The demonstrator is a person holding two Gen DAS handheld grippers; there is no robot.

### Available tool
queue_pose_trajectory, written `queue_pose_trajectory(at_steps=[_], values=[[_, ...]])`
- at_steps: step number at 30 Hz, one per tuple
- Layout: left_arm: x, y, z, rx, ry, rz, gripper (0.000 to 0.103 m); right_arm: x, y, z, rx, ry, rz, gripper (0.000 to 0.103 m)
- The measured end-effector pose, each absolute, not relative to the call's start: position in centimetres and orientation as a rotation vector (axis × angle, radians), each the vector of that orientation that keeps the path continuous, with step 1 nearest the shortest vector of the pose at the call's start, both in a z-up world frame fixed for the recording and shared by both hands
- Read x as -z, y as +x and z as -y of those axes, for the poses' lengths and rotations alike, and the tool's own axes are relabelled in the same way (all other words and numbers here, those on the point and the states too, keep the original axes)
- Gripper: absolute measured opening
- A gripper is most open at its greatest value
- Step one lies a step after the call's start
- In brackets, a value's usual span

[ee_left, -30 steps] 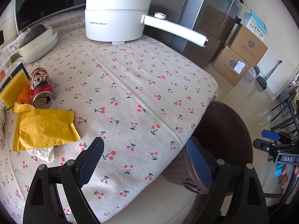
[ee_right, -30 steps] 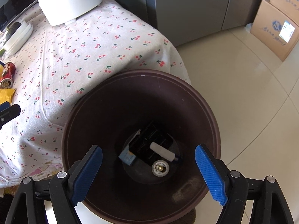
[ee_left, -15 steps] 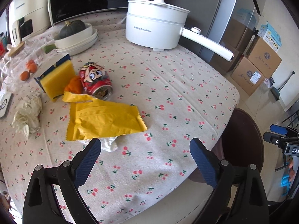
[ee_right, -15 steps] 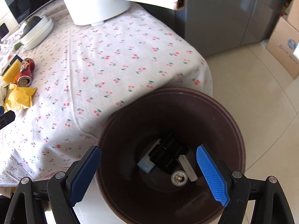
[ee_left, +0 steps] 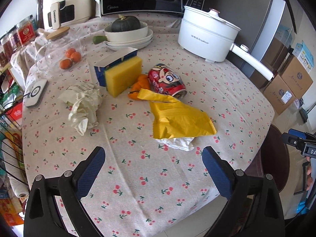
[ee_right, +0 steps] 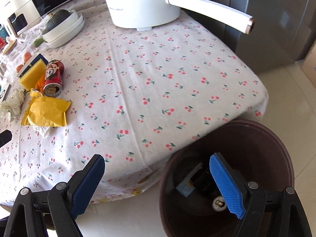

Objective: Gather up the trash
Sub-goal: 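Move both tools back over the table toward the yellow wrapper and tissue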

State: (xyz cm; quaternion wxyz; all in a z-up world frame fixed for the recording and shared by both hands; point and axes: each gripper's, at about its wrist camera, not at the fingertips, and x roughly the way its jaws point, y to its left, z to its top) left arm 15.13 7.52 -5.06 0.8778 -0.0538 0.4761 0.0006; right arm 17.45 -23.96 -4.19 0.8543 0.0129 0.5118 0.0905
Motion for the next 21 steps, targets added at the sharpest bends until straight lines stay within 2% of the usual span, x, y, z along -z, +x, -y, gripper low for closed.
queue_pose_trajectory(at_steps=[21], values=[[7.3, 13.9, -20.3, -0.18, -0.181, -1.05, 0.1, 7.5, 21.6, 7.7, -0.355, -0.019, -1.13, 0.091]])
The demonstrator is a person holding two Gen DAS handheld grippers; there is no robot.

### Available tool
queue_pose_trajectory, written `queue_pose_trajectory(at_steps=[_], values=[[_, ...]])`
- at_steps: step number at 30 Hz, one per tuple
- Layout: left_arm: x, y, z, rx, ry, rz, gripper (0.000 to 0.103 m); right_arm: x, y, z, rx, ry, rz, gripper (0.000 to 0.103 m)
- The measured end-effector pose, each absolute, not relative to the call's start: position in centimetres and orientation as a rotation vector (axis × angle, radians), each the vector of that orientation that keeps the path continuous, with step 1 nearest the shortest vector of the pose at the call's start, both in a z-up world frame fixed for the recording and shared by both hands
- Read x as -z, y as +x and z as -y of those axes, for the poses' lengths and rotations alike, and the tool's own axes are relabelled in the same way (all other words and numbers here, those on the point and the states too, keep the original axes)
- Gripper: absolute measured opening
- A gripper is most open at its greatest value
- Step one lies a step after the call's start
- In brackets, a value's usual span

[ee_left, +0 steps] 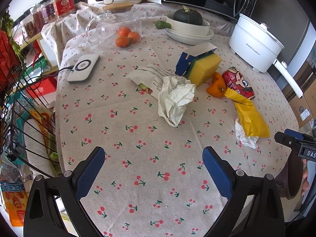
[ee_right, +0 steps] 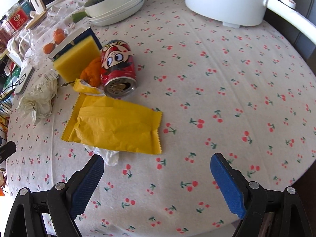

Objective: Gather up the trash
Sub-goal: 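Move both tools back over the table toward the yellow wrapper and tissue, then grasp the crumpled white tissue with the left tool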

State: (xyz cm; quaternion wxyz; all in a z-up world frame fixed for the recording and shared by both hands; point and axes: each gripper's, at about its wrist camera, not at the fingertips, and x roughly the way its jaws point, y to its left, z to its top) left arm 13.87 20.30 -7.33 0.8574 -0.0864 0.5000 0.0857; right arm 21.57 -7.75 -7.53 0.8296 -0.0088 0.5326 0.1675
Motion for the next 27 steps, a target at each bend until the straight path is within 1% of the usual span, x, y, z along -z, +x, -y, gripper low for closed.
queue_pose_trajectory(at_steps=[4, 5, 8, 10, 15, 21, 24, 27], values=[[8.0, 14.0, -21.5, -0.194, -0.201, -1.067, 0.1, 7.9, 21.7, 4.8, -0.429, -0.059, -1.138, 0.092], [8.2, 14.1, -21.7, -0.196, -0.206, -1.072, 0.1, 8.1, 21.5, 3.9, -0.459, -0.102, -1.146, 0.094], [8.8, 14.4, -21.9, -0.197, -0.211, -1.089, 0.1, 8.4, 21.0, 1.7, -0.491, -0.253, -1.115, 0.094], [9.0, 14.7, -22.0, -0.195, -0.214, -1.097, 0.1, 8.8, 21.3, 1.0, -0.5, -0.295, -1.103, 0.094], [9.2, 15.8, -22.3, -0.185, -0.254, -1.09, 0.1, 9.6, 23.5, 1.1, -0.513, -0.251, -1.112, 0.094], [9.4, 17.8, -21.9, -0.175, -0.294, -1.056, 0.1, 10.8, 25.8, 2.2, -0.527, -0.124, -1.135, 0.093], [9.5, 18.8, -21.9, -0.182, -0.312, -1.02, 0.1, 11.2, 25.9, 2.0, -0.527, -0.133, -1.128, 0.093], [9.7, 19.8, -21.8, -0.17, -0.354, -0.99, 0.1, 10.9, 25.9, 1.7, -0.552, -0.128, -1.117, 0.08]])
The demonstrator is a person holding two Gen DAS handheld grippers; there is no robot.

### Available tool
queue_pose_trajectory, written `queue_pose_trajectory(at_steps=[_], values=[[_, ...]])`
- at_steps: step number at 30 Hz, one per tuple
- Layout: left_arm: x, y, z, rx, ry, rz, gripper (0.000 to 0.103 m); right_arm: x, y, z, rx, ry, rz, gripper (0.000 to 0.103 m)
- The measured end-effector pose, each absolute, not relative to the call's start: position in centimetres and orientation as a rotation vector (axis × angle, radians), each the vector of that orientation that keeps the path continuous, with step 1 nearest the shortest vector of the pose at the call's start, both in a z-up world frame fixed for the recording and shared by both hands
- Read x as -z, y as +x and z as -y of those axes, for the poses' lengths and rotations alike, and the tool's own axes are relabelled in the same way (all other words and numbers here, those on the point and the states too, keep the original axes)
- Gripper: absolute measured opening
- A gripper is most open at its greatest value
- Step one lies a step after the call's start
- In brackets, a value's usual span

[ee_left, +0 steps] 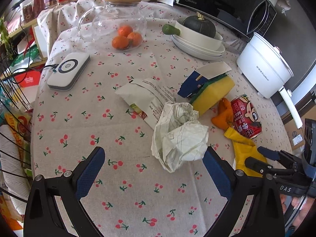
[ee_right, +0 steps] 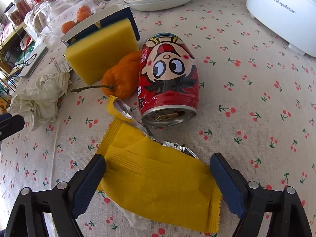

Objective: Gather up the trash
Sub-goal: 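Grasp the crumpled white tissue with the left tool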

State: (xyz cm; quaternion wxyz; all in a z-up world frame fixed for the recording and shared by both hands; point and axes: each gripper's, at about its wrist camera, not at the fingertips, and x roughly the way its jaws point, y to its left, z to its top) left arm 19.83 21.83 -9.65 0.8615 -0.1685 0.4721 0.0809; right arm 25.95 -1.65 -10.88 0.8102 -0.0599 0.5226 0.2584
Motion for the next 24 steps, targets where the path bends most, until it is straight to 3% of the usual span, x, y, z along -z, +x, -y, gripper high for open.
queue_pose_trajectory(at_steps=[1, 3, 5, 9, 10, 11, 16, 18, 19, 20, 22, 24], values=[[9.7, 20.1, -21.8, -0.165, -0.371, -0.978, 0.099, 10.8, 25.9, 1.6, -0.568, -0.12, -1.124, 0.07], [9.7, 20.6, -21.7, -0.145, -0.417, -0.954, 0.098, 10.8, 25.8, 1.6, -0.578, -0.122, -1.129, 0.061], [9.8, 21.0, -21.7, -0.127, -0.46, -0.937, 0.091, 10.8, 25.6, 1.7, -0.583, -0.138, -1.129, 0.047], [10.1, 21.6, -21.4, -0.087, -0.498, -0.936, 0.057, 9.9, 25.4, 3.0, -0.591, -0.115, -1.113, 0.031], [10.2, 21.6, -21.2, -0.082, -0.497, -0.941, 0.049, 9.6, 25.3, 3.4, -0.589, -0.11, -1.109, 0.022], [10.2, 21.6, -21.0, -0.08, -0.496, -0.946, 0.046, 9.4, 25.3, 3.8, -0.586, -0.108, -1.108, 0.018], [10.0, 20.9, -20.7, -0.068, -0.498, -0.965, 0.038, 8.7, 24.7, 5.6, -0.571, -0.101, -1.112, 0.017], [9.8, 20.4, -20.6, -0.065, -0.495, -0.969, 0.038, 8.2, 24.3, 6.0, -0.582, -0.107, -1.095, 0.019], [9.7, 20.2, -20.5, -0.062, -0.494, -0.972, 0.038, 7.9, 24.1, 6.2, -0.599, -0.101, -1.087, 0.026], [9.6, 20.0, -20.5, -0.059, -0.493, -0.975, 0.038, 7.8, 24.0, 6.3, -0.617, -0.102, -1.085, 0.051], [9.5, 19.5, -20.5, -0.056, -0.492, -0.982, 0.038, 7.5, 23.3, 6.3, -0.64, -0.121, -1.064, 0.091], [9.6, 19.2, -20.5, -0.052, -0.492, -0.989, 0.038, 7.5, 22.8, 5.6, -0.664, -0.183, -1.042, 0.094]])
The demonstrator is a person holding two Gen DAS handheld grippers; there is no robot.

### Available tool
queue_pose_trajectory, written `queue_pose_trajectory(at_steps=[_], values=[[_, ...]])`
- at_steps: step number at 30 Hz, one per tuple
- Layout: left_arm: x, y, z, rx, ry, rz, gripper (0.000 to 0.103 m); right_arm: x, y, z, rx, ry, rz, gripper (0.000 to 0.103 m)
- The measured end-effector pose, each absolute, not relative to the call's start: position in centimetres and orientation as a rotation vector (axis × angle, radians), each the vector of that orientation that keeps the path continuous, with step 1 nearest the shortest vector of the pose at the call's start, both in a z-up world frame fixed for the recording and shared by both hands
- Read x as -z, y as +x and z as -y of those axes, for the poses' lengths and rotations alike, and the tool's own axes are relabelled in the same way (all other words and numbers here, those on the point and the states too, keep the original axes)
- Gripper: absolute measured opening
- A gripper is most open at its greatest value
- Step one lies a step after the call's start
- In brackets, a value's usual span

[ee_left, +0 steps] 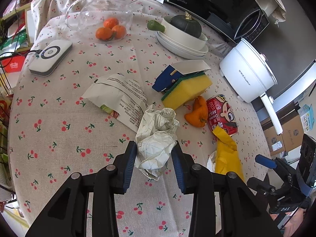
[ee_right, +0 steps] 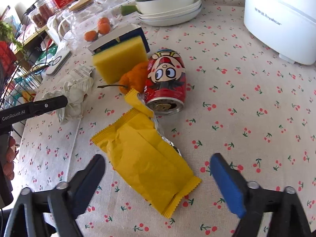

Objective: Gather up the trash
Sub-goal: 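Grasp the crumpled white tissue with the left tool, then grasp the yellow wrapper with the right tool while the left tool holds the tissue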

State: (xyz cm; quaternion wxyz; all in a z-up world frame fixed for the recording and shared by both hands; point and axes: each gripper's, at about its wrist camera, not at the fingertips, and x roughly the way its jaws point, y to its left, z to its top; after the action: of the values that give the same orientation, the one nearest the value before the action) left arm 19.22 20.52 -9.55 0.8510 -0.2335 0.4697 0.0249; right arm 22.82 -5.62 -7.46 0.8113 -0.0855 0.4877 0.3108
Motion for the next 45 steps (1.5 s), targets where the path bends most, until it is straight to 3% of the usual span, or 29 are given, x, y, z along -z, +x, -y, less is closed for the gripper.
queue_pose_trajectory(at_steps=[7, 14, 21, 25, 33, 39, 43, 45], values=[[9.9, 19.1, -20.2, -0.045, -0.451, -1.017, 0.038, 11.0, 22.7, 2.6, -0.659, -0.377, -1.086, 0.093], [11.0, 19.5, -19.7, -0.045, -0.367, -1.085, 0.041, 11.2, 23.2, 2.7, -0.688, -0.329, -1.106, 0.061], [11.9, 19.8, -19.4, -0.036, -0.337, -1.068, 0.046, 9.4, 21.8, 3.6, -0.709, -0.308, -1.081, 0.054], [11.5, 20.0, -18.5, -0.019, -0.267, -1.049, 0.04, 8.5, 21.2, 4.6, -0.709, -0.288, -1.074, 0.033], [8.9, 18.5, -15.8, 0.046, -0.261, -1.004, 0.039, 6.9, 20.5, 7.4, -0.645, -0.248, -1.04, 0.021], [8.7, 17.7, -14.2, 0.042, -0.285, -1.045, 0.039, 7.0, 19.9, 8.7, -0.616, -0.263, -1.031, 0.022], [8.2, 17.8, -14.6, 0.033, -0.259, -1.043, 0.039, 7.3, 21.2, 7.7, -0.601, -0.233, -1.014, 0.045], [8.1, 17.8, -15.2, 0.031, -0.271, -1.047, 0.039, 7.4, 22.0, 6.7, -0.601, -0.195, -1.006, 0.045]])
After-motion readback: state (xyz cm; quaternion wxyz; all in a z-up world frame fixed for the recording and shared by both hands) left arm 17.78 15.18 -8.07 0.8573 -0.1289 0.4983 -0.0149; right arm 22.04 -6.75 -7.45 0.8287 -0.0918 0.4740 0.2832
